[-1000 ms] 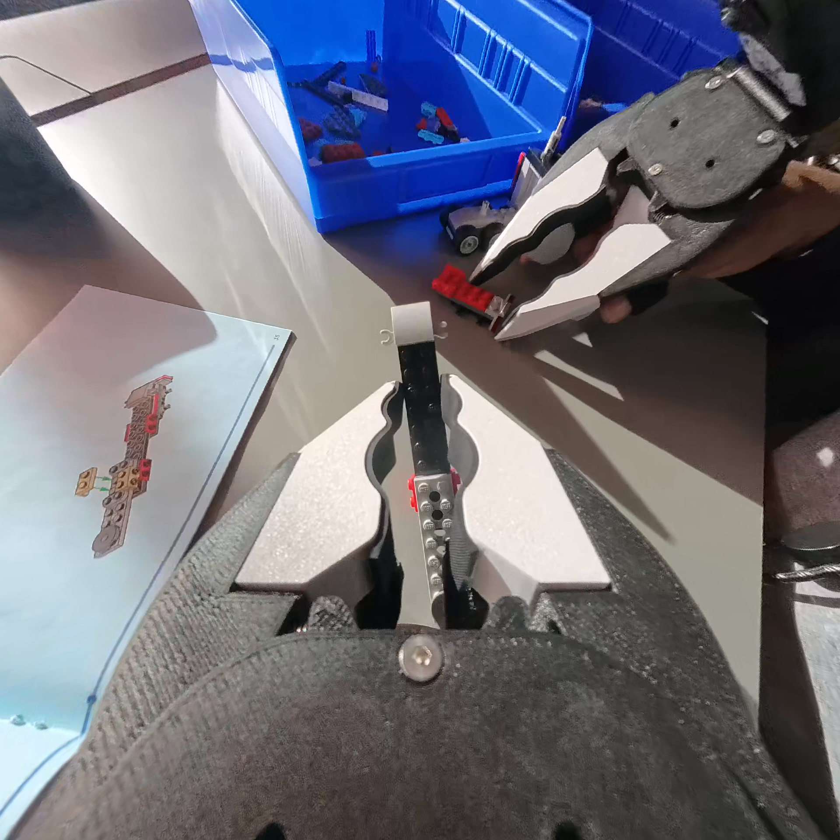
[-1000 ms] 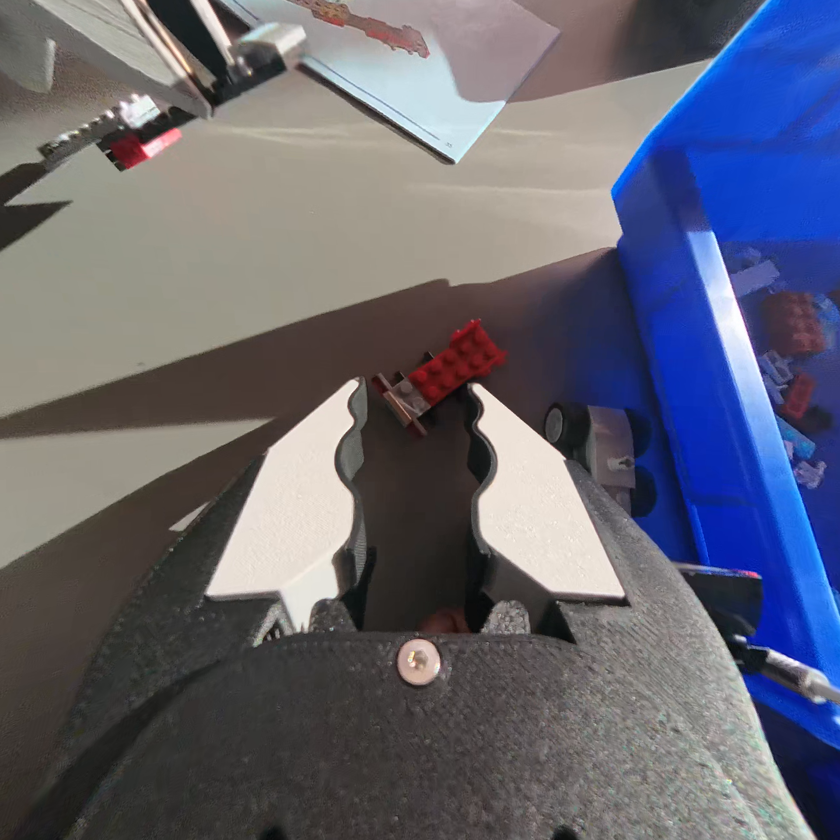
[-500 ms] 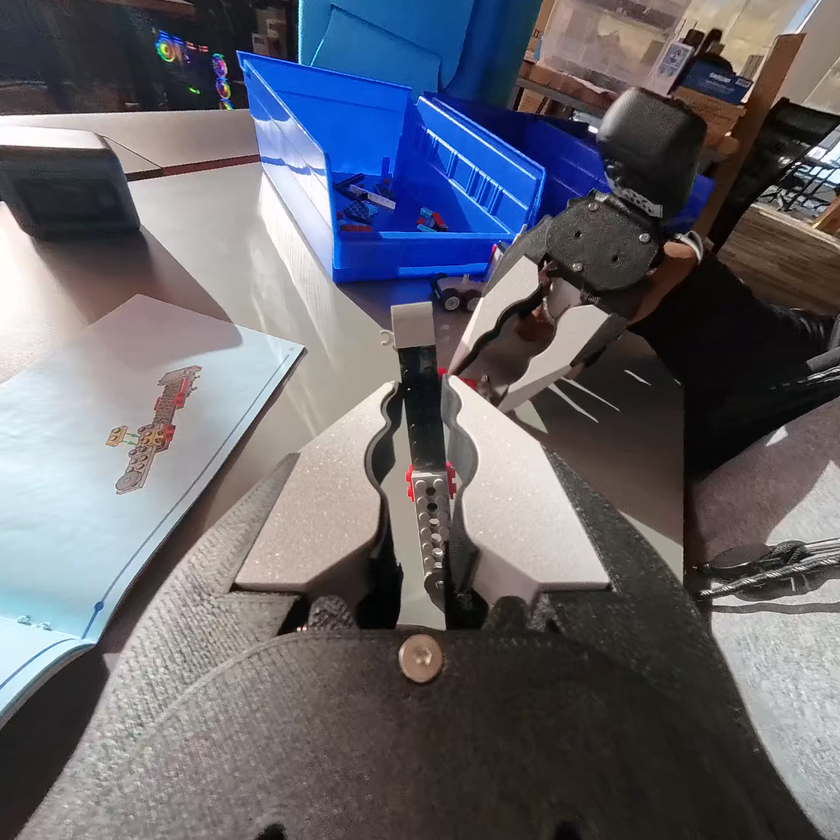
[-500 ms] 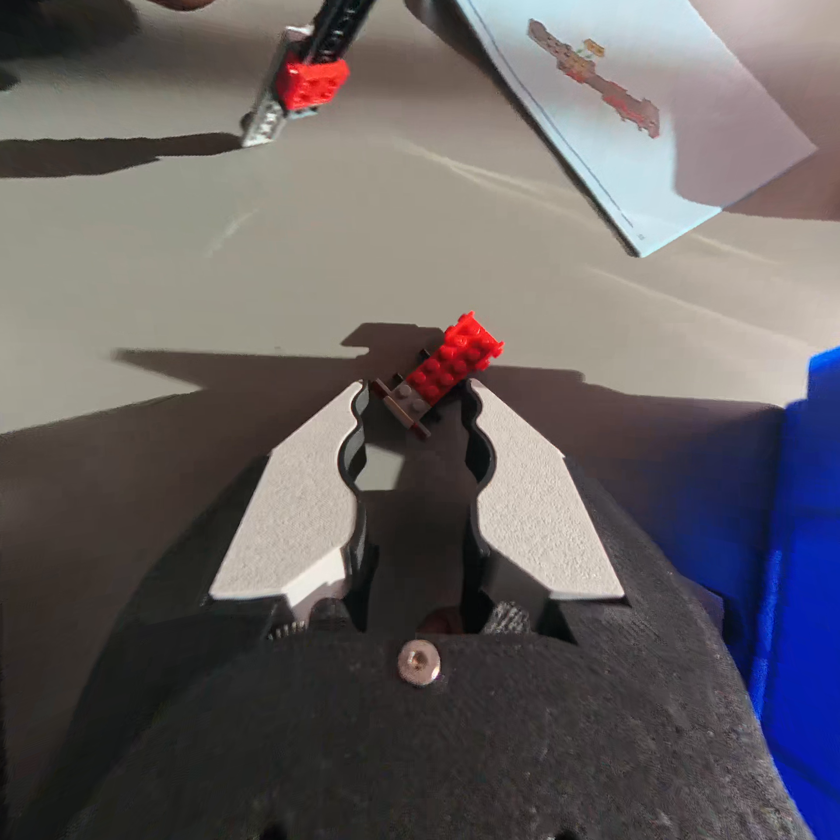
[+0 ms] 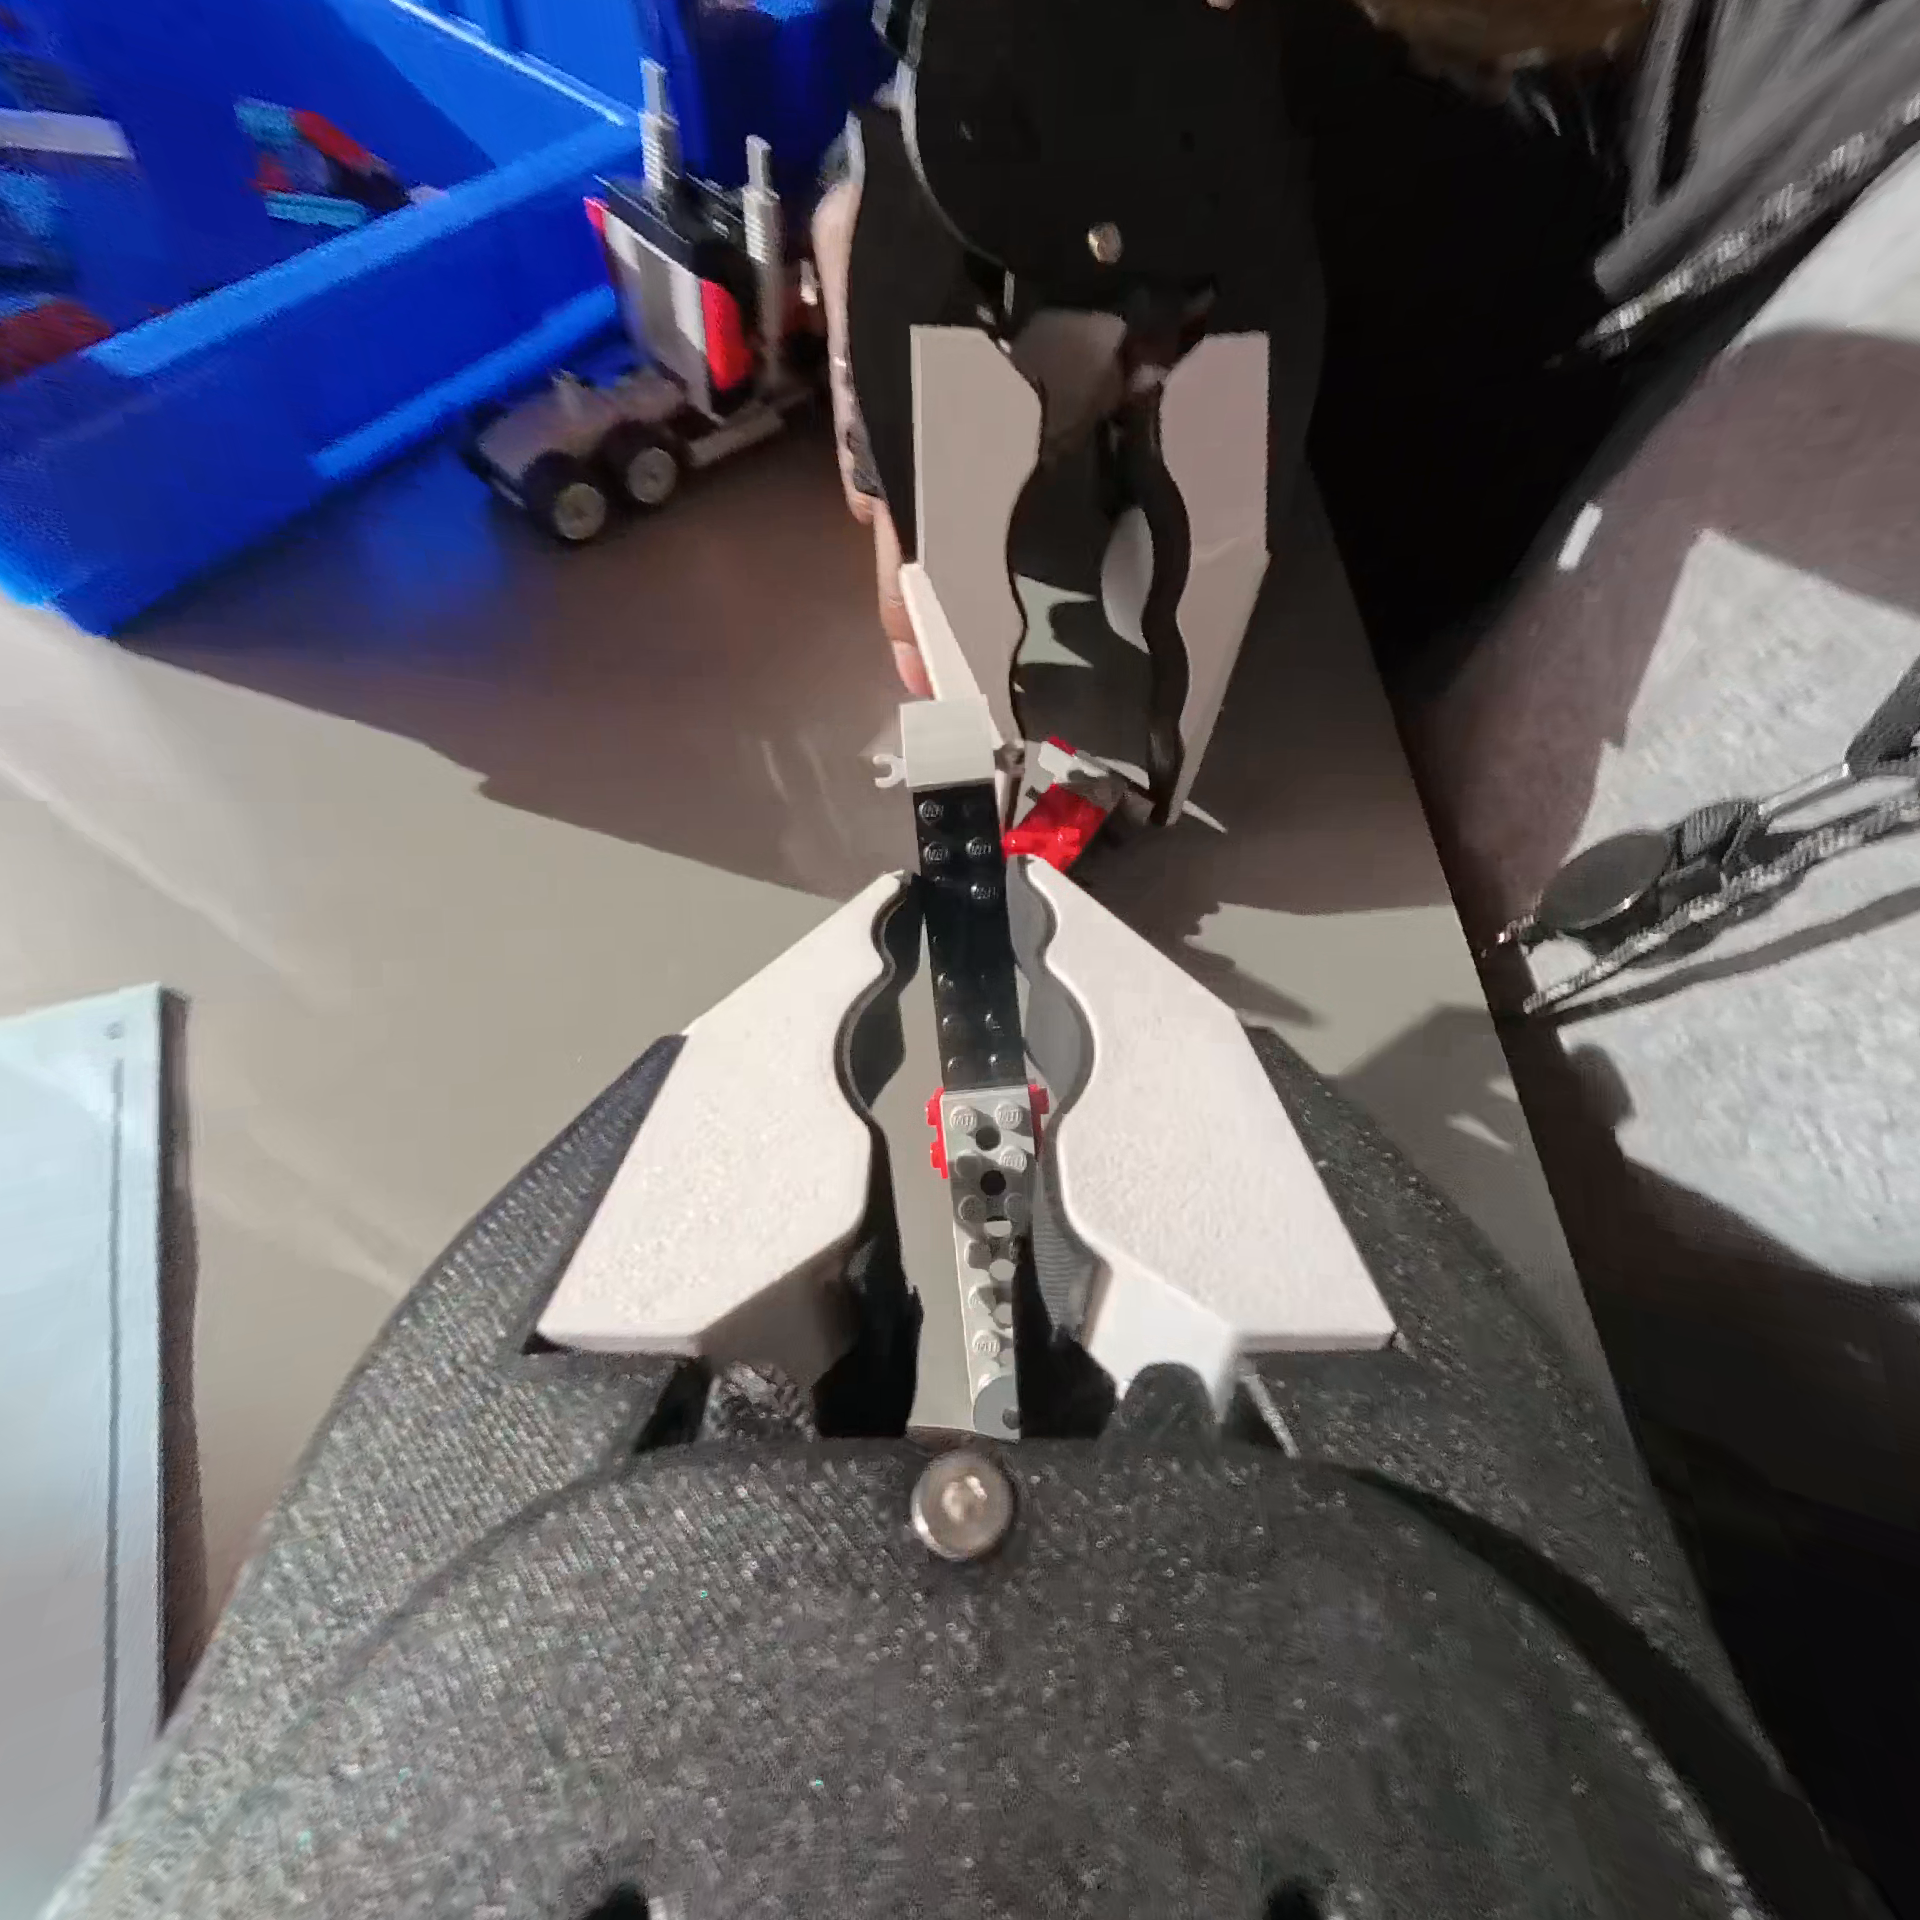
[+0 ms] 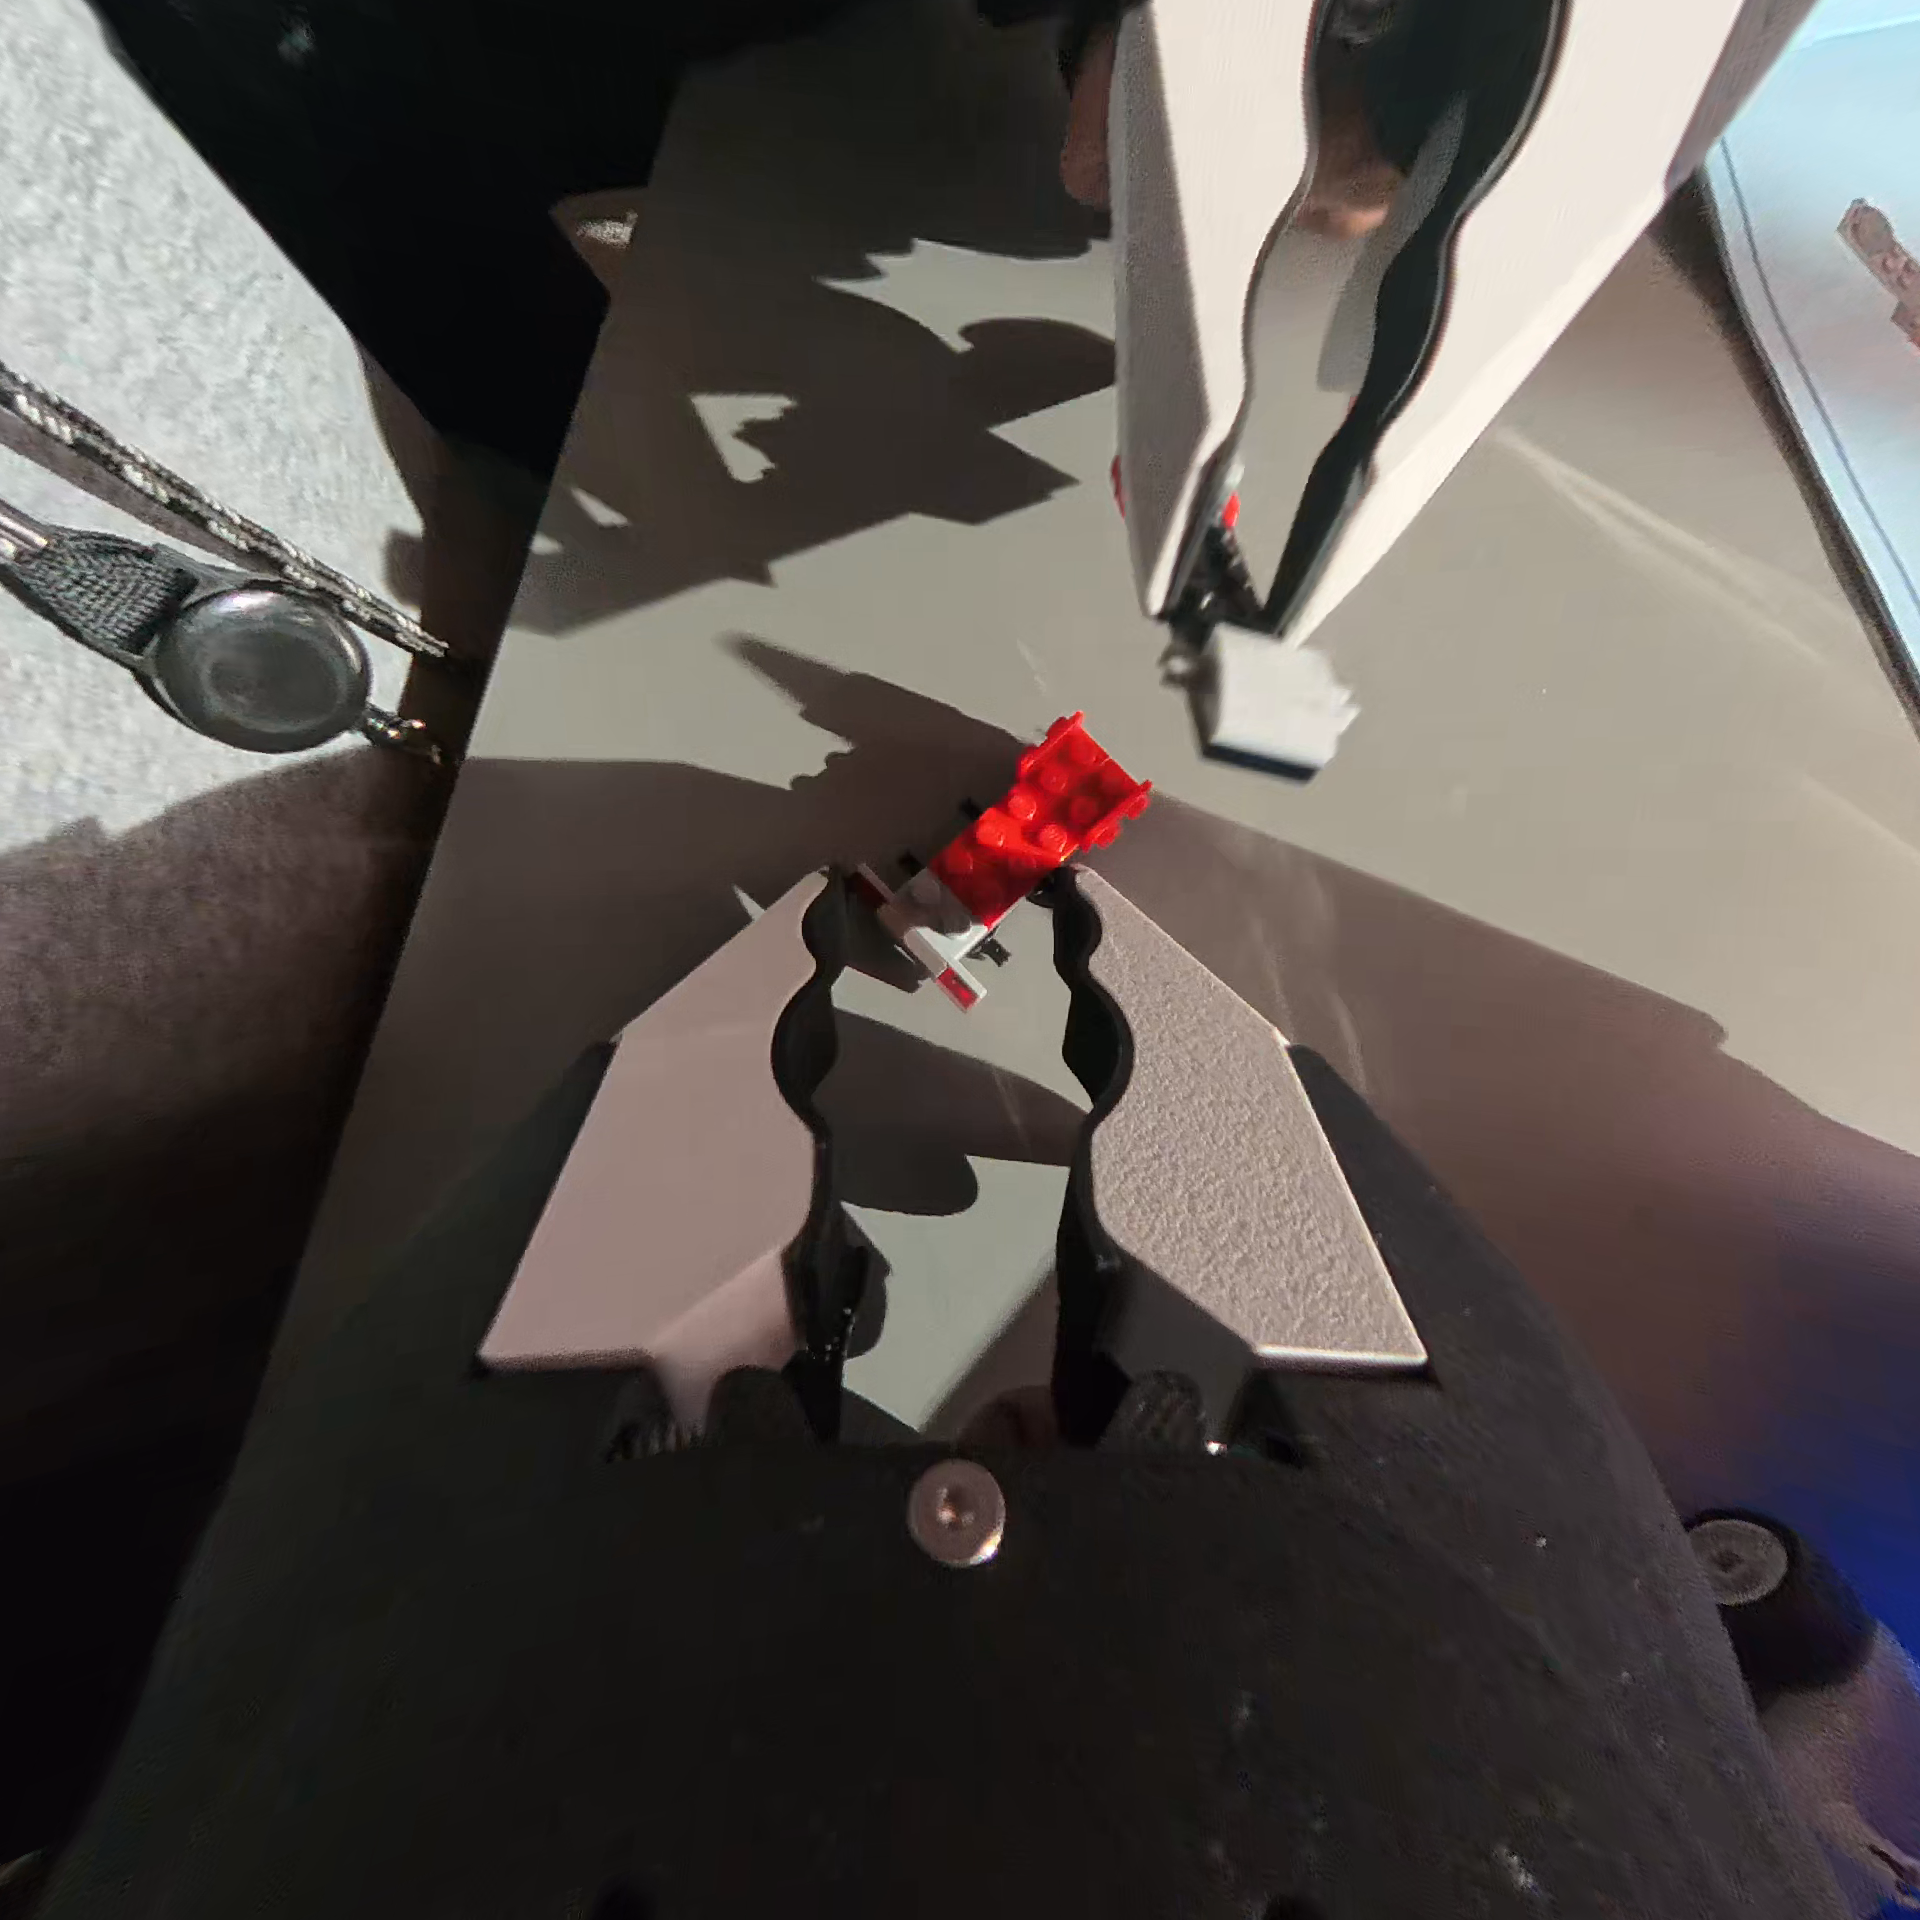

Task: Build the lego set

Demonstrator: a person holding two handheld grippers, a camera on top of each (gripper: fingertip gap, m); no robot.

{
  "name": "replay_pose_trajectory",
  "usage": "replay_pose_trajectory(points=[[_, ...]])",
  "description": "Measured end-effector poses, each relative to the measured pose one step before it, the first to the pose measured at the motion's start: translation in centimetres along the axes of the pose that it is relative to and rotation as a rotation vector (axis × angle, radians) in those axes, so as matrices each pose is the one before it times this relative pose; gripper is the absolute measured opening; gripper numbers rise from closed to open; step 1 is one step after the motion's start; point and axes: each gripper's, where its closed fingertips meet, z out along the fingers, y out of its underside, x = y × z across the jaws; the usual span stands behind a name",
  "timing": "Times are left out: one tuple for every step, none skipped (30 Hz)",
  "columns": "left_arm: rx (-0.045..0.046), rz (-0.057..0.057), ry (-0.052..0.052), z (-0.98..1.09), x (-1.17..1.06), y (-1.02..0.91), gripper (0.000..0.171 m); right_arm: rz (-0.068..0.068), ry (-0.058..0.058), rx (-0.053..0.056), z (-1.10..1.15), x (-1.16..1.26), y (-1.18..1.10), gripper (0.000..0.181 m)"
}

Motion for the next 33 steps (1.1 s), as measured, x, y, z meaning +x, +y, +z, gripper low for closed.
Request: replay_pose_trajectory(points=[[-0.02973,0.0282,0.0275,0.413,0.257,0.188,0.017,-0.0059,-0.0018,-0.0004,-0.007,-0.041,0.01,0.044],[-0.02479,0.0208,0.0262,0.36,0.227,0.123,0.017,-0.0038,0.0004,0.0003,-0.005,0.005,0.003,0.043],[-0.0186,0.0176,0.0234,0.293,0.191,0.061,0.017,-0.0012,0.0019,0.0008,-0.008,0.005,0.003,0.043],[-0.01331,0.0165,0.0208,0.261,0.17,0.03,0.017,-0.001,0.0062,0.0005,-0.023,0.054,0.018,0.043],[-0.00981,0.0144,0.0185,0.199,0.176,0.019,0.017,-0.0021,0.0097,0.0005,-0.028,0.071,0.036,0.043],[-0.00764,0.0142,0.0122,0.169,0.11,0.011,0.017,-0.0029,0.0114,0.0012,-0.051,0.071,0.024,0.043],[-0.008,0.0137,0.008,0.135,0.068,0.04,0.017,-0.0029,0.014,0.0018,-0.062,0.1,0.029,0.042],[-0.0079,0.013,0.0055,0.11,0.043,0.069,0.017,-0.0025,0.0146,0.0005,-0.061,0.083,0.061,0.041],[-0.00413,0.0113,-0.0008,0.06,-0.038,-0.004,0.017,-0.0018,0.0169,-0.0031,-0.063,0.096,0.113,0.041],[-0.00527,0.0095,-0.0018,0.036,-0.05,0.022,0.017,-0.0023,0.0219,-0.0035,-0.055,0.141,0.118,0.044],[-0.00729,0.0087,-0.0041,-0.002,-0.097,0.052,0.017,-0.0047,0.0224,-0.0026,-0.056,0.08,0.099,0.049],[-0.00932,0.0079,-0.0068,-0.01,-0.14,0.073,0.017,-0.0062,0.0242,-0.0001,-0.097,0.047,0.075,0.053],[-0.01028,0.0082,-0.0032,-0.016,-0.081,0.086,0.017,-0.0023,0.0302,0.0042,-0.154,0.126,0.035,0.056],[-0.00849,0.0101,-0.0006,-0.002,-0.037,0.048,0.017,0.0064,0.0297,0.0022,-0.178,0.128,0.062,0.058],[-0.00561,0.0123,0.0,0.001,-0.012,-0.029,0.017,0.0101,0.022,-0.0012,-0.15,0.007,0.116,0.059],[-0.00452,0.0144,0.0015,0.019,0.023,-0.079,0.017,0.006,0.0217,-0.0016,-0.13,-0.018,0.1,0.058],[-0.00565,0.0153,0.005,0.039,0.063,-0.062,0.017,-0.0021,0.02,-0.0025,-0.079,-0.036,0.071,0.057],[-0.00614,0.0155,0.0072,0.07,0.087,-0.062,0.017,-0.0067,0.0085,-0.0014,-0.031,-0.135,0.006,0.055],[-0.00725,0.0155,0.0086,0.104,0.092,-0.045,0.017,-0.0066,-0.0004,-0.0012,0.015,-0.158,-0.014,0.051],[-0.00893,0.0153,0.0047,0.127,0.034,-0.016,0.018,-0.0022,-0.0006,-0.0021,0.045,-0.01,-0.004,0.048],[-0.01192,0.0151,0.0023,0.147,-0.005,0.025,0.018,0.0076,-0.0028,-0.0031,0.066,0.091,0.01,0.045],[-0.01388,0.0144,-0.0005,0.145,-0.03,0.077,0.018,0.0123,-0.003,-0.0043,0.06,0.138,0.03,0.042],[-0.01325,0.0126,-0.0043,0.133,-0.071,0.063,0.018,0.0095,-0.0007,-0.0026,0.057,0.152,0.02,0.039],[-0.01138,0.0117,-0.0056,0.111,-0.038,0.064,0.018,0.0051,0.0028,-0.0018,0.031,0.153,0.019,0.035],[-0.00723,0.0107,-0.0065,0.083,-0.018,0.029,0.018,0.0026,-0.0002,-0.0003,0.022,0.074,0.004,0.031],[-0.00324,0.0101,-0.0114,0.047,-0.049,-0.012,0.018,0.0015,-0.0035,0.0002,0.013,-0.003,-0.015,0.029],[-0.00075,0.0095,-0.0075,0.049,0.015,-0.02,0.019,0.0022,-0.0005,-0.0003,0.01,0.03,0.004,0.029],[0.00036,0.0072,-0.0131,0.032,-0.085,-0.025,0.02,0.0032,-0.0009,-0.0004,0.008,0.04,-0.002,0.029],[0.00144,0.0049,-0.0185,0.022,-0.191,-0.006,0.022,0.0038,0.0,-0.0007,0.02,0.059,0.005,0.029],[0.0002,0.003,-0.0124,0.02,-0.088,0.032,0.025,0.0036,0.0038,-0.0009,0.004,0.123,0.009,0.029],[0.00016,0.0038,-0.0067,0.012,0.014,0.021,0.027,0.0033,0.0091,-0.0008,0.016,0.215,0.028,0.029],[0.00204,0.0059,-0.0057,0.031,0.032,-0.016,0.029,0.0068,0.0047,-0.0011,0.0,0.17,0.027,0.029],[0.00157,0.008,-0.0056,0.041,0.008,-0.023,0.03,0.0087,-0.0011,-0.0009,0.01,0.069,0.014,0.028]])
